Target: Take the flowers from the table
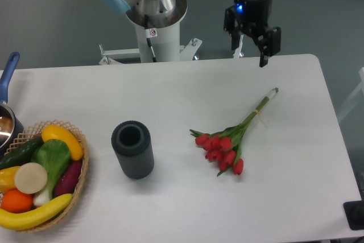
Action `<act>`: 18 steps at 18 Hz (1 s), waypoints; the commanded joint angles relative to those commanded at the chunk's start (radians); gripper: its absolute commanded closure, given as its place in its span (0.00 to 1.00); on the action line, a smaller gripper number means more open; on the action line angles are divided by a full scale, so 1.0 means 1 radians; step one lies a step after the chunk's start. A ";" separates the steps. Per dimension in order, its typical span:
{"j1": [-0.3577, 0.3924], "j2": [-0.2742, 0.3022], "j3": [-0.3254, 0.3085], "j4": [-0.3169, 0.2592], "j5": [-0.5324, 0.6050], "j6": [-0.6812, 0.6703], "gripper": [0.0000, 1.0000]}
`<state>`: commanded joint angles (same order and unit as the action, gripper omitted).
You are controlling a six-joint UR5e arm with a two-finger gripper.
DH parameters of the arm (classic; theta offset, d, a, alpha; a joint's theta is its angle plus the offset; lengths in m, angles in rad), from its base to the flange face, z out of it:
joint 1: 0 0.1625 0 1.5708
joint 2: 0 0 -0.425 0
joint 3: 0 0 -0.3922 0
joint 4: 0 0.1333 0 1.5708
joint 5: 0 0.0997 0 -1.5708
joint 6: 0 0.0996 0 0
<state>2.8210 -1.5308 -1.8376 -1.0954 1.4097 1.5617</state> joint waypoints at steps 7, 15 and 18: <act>-0.003 -0.074 -0.003 0.005 0.002 -0.079 0.00; -0.037 -0.192 -0.063 0.215 0.008 -0.140 0.00; -0.040 -0.221 -0.069 0.238 0.008 -0.141 0.00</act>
<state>2.7811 -1.7517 -1.9067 -0.8575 1.4174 1.4205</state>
